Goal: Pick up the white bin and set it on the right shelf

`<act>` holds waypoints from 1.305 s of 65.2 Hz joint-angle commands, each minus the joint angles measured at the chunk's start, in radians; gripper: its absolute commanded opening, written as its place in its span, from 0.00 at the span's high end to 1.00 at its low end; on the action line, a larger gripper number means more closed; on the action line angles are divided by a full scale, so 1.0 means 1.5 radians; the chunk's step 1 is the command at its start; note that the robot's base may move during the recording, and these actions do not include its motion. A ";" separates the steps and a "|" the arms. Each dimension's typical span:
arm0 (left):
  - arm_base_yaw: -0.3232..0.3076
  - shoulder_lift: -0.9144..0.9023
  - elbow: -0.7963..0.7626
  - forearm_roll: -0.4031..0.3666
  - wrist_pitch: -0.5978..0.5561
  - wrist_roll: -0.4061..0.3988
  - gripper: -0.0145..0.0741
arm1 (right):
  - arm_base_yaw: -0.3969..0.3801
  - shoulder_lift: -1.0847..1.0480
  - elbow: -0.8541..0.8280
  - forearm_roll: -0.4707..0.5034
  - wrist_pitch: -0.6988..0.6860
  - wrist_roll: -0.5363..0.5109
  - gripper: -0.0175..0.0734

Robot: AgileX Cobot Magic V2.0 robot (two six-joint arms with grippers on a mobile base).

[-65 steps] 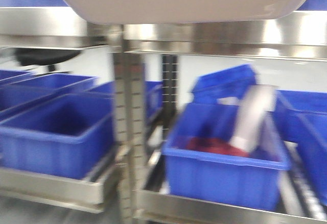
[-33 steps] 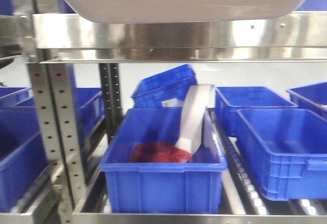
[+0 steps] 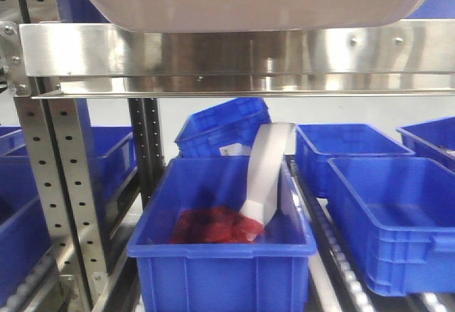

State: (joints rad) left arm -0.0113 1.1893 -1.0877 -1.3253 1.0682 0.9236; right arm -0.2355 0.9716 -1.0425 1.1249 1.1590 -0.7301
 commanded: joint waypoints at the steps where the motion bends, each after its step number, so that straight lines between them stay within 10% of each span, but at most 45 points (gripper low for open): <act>1: -0.015 -0.022 -0.022 -0.119 0.070 0.001 0.54 | 0.008 -0.010 -0.022 0.111 0.072 -0.010 0.34; 85: -0.015 -0.022 -0.022 -0.119 0.070 0.001 0.54 | 0.008 -0.010 -0.022 0.111 0.072 -0.010 0.34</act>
State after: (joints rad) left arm -0.0113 1.1893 -1.0877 -1.3253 1.0666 0.9236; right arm -0.2355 0.9716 -1.0425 1.1249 1.1590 -0.7301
